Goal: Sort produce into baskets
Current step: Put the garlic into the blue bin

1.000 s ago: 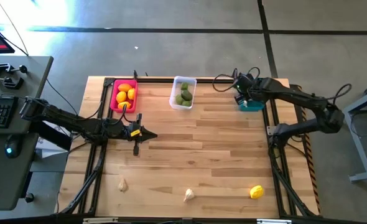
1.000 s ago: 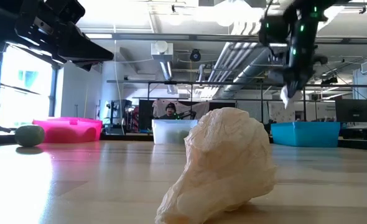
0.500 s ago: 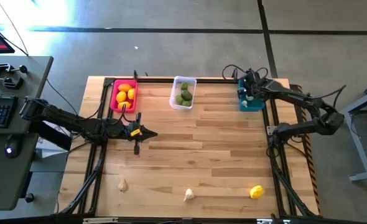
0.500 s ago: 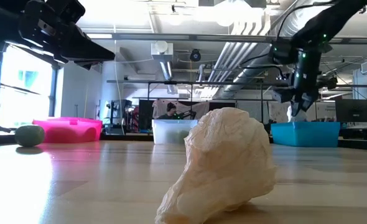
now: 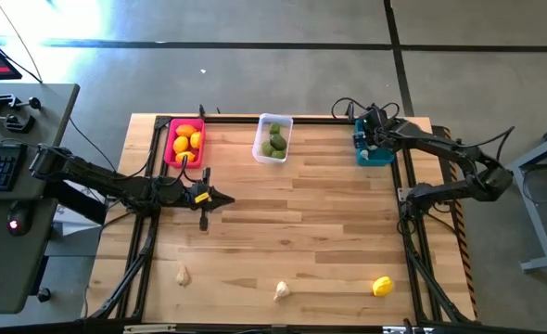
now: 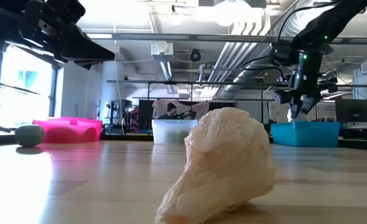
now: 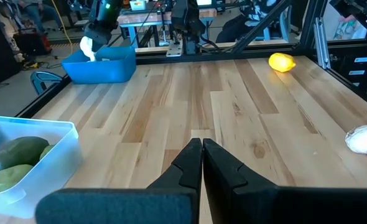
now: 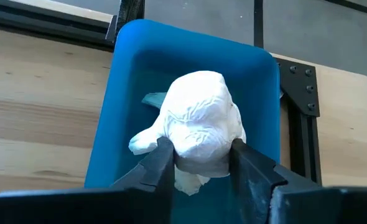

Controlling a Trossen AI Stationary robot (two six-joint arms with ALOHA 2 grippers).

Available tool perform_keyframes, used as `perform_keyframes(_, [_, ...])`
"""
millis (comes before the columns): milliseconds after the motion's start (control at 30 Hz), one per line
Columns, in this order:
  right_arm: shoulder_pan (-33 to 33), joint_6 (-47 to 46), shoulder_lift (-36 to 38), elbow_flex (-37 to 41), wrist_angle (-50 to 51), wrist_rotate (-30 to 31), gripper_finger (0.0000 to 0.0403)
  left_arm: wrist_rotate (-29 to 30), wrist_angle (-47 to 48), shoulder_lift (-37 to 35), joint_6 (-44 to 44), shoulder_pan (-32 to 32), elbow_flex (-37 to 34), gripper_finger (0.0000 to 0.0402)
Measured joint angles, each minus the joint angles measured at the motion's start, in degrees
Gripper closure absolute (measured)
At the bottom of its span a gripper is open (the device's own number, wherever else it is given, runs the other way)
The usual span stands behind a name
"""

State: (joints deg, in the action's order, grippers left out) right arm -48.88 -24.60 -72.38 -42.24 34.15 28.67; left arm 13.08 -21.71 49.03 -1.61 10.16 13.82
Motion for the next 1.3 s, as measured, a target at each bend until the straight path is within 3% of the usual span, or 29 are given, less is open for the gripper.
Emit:
perform_keyframes(200, [0.0, -1.2, 0.0, 0.0, 0.0, 0.0, 0.0235, 0.0, 0.0, 0.0, 0.0, 0.0, 0.0, 0.0401])
perform_keyframes(367, [0.0, -2.4, 0.0, 0.0, 0.1, -0.1, 0.0221, 0.0, 0.0, 0.0, 0.0, 0.0, 0.0, 0.0401])
perform_keyframes(533, [0.3, -2.4, 0.0, 0.0, 0.7, 0.2, 0.0231, 0.0, 0.1, 0.0, 1.1, 0.0, 0.0, 0.0401])
perform_keyframes(667, [3.3, -1.4, 0.0, 0.0, 0.9, 2.4, 0.028, 0.0, 2.0, 0.0, 6.0, -0.2, 0.0, 0.0401])
perform_keyframes(800, [9.9, -0.8, 0.0, 0.0, -2.1, 5.8, 0.0368, 0.1, 3.7, 0.0, 6.9, -0.7, 0.0, 0.0401])
perform_keyframes(867, [14.2, 0.4, 0.0, 0.0, -5.2, 7.0, 0.0393, -0.2, 3.8, 0.0, 6.9, -0.8, 0.0, 0.0401])
perform_keyframes(1133, [35.4, 4.4, 0.0, 0.0, -24.1, 9.2, 0.04, -10.4, 4.2, 0.0, 3.5, -0.6, 0.1, 0.0401])
perform_keyframes(1300, [49.0, 4.1, 0.0, 0.0, -30.2, 13.2, 0.0401, -14.3, 11.3, 0.0, 3.5, 2.7, 3.3, 0.0401])
